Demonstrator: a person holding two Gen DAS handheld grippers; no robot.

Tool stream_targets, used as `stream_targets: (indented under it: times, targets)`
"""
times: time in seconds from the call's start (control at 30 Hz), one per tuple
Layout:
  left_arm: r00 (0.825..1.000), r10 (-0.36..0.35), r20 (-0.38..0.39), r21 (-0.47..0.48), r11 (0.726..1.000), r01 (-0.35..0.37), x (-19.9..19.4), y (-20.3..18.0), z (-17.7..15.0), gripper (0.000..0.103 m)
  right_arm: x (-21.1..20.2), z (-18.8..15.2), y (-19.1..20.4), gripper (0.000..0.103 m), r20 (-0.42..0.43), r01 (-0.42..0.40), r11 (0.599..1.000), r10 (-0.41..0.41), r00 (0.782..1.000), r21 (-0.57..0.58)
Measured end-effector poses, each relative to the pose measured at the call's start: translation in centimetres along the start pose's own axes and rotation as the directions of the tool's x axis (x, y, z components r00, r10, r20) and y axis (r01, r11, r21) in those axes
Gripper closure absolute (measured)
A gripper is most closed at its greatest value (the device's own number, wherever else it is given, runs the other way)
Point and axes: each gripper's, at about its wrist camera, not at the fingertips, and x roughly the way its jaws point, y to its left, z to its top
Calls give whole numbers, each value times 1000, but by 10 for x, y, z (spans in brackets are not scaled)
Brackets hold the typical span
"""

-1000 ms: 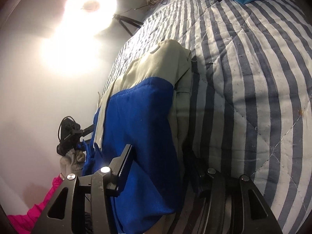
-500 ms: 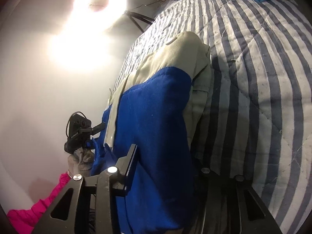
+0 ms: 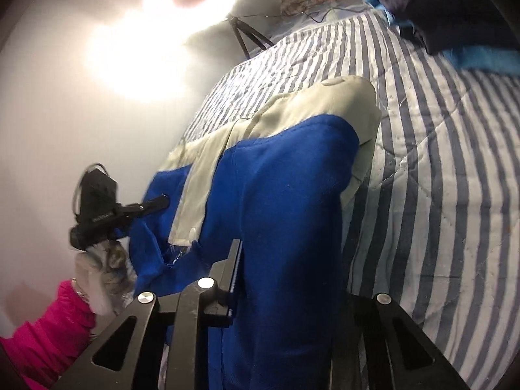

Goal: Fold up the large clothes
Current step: 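Lift the folded jacket bundle with both tools off the bed, then carry the bundle with both tools and lower it onto the navy clothes stack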

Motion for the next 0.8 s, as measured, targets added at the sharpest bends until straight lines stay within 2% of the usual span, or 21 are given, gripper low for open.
stream_targets:
  times: [0.1,0.27,0.6,0.8]
  targets:
    - [1000,1,23,33,999,-2,-6,-21,-1,67,-4,1,13,80,2,44,998,-44,999,-34]
    - [1000,-19,17,67,998,18,-3,-50,-1,69,-23,7,30,81,6,93,991,-93,996,-95]
    - [995,-102,-23,149,983,104,36,-128,7,69,-95,15,5,81,57,186,975,-180,982,-118]
    - [986,-164,-16,196,967,164,70,-189,36,69,-143,40,-16,81,124,231,967,-218,968,-105]
